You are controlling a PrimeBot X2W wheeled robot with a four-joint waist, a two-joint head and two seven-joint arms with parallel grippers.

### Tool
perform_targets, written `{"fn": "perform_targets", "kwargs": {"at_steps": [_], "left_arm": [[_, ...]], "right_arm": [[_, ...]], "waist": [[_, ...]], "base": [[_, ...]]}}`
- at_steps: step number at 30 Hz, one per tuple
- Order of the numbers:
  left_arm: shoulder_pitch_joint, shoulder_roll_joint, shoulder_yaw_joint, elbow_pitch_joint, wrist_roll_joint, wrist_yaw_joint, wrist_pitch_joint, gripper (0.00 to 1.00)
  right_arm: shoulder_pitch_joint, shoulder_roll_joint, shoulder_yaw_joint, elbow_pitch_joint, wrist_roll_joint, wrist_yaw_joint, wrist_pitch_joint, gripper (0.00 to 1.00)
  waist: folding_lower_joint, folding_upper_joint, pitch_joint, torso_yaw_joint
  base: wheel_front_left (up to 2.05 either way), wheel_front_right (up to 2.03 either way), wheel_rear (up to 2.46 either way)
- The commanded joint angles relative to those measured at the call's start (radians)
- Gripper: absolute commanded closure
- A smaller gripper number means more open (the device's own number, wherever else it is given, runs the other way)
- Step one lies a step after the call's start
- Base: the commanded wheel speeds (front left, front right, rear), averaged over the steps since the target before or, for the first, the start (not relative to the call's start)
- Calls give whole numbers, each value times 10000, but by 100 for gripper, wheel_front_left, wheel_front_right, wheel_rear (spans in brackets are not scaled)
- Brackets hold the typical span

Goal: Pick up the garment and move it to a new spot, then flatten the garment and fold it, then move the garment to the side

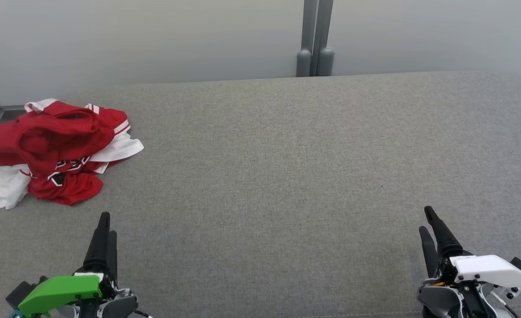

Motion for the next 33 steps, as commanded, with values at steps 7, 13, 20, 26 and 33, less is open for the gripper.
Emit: {"fn": "perform_targets", "kwargs": {"at_steps": [7,13,20,26,33], "left_arm": [[-49,141,-232,-108,1025,102,-409,0],[-19,154,-313,-127,2018,273,-667,0],[19,166,-537,-86,3328,458,-986,0],[-16,259,-756,22,4283,661,-1208,0],[-94,385,-1012,82,5313,997,-1417,0]], "right_arm": [[-445,-69,259,159,-894,3,-424,0],[-524,-76,314,314,-1862,4,-683,0],[-687,-90,464,641,-3409,4,-1000,0],[-821,-100,545,810,-4651,4,-1224,0],[-898,-109,557,953,-5936,4,-1431,0]], "waist": [[0,-1,-69,-13],[0,-1,-122,-11],[0,-1,-196,-1],[0,-1,-246,-6],[0,-1,-289,-11]], "base": [[0,0,0],[0,0,0],[0,0,0],[0,0,0],[0,0,0]]}}
